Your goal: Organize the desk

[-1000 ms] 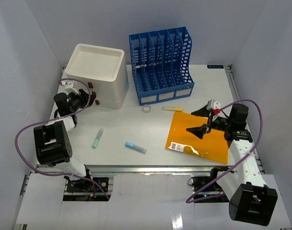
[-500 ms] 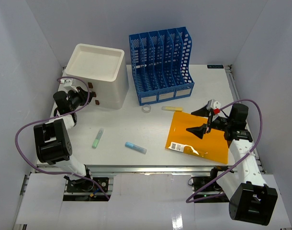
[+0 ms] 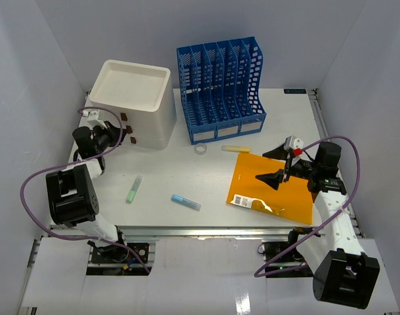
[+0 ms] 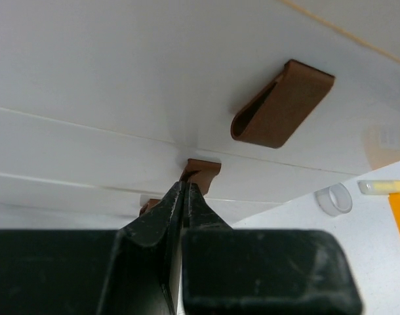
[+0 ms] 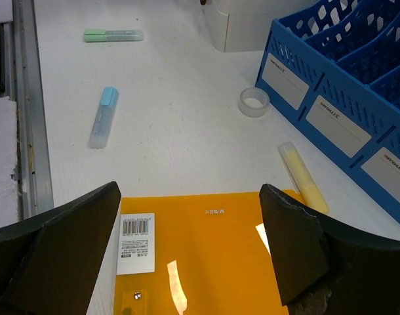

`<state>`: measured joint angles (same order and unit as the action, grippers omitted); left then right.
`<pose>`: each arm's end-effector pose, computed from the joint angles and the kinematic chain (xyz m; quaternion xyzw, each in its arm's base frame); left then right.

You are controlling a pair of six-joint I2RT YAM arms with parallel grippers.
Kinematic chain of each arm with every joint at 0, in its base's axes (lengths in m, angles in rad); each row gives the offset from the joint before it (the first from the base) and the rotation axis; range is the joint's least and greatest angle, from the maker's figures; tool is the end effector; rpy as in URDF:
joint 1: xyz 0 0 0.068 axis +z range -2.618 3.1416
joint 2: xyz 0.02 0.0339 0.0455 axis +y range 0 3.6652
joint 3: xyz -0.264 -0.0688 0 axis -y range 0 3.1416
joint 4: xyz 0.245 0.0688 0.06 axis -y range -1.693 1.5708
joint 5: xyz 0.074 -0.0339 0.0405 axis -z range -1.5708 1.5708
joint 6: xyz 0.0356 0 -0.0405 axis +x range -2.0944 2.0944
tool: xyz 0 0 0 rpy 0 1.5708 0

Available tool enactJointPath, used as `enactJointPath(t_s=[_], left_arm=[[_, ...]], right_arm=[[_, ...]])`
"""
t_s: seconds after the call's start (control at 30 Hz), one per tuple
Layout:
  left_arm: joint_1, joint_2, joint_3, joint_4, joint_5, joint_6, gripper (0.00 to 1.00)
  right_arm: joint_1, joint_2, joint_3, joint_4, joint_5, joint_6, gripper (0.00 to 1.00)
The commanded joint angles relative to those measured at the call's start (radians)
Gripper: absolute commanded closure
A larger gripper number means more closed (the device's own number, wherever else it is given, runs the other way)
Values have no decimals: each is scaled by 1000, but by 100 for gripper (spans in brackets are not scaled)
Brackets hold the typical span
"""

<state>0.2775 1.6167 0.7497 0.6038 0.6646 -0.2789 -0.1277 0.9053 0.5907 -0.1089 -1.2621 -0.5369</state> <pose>0.3281 0.0706 0.2027 -0.0153 0.7760 -0.2593 0.5748 0.1887 0.0100 0.2676 -0.4513 0.5990 0.3255 0.5759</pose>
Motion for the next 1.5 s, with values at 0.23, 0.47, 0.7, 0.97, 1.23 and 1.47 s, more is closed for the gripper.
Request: enactJointPath(t_s=[0.23,0.47,0.7,0.97,1.23,1.47], left_arm=[[2,-166,-113,-34,7,52,89],[1,-163,-96,-55,-57,70,35],[-2,-68,-4,-60,-43,80,30],[-20,17,51,-34,-5,83,44],[-26,45,71,-23,-3,58,57],[-27,35,83,-22,4,40,74]], right_arm=[[-23,-31,-4,25,-56,17,7],[-24,-36,-10,35,-63,27,7],[-24,-25,-11,44,-65,35,7],[-24,-5,-9,44,-55,34,6],[-24,1,-9,43,-47,31,7],[-24,1,-8,41,-48,31,7]])
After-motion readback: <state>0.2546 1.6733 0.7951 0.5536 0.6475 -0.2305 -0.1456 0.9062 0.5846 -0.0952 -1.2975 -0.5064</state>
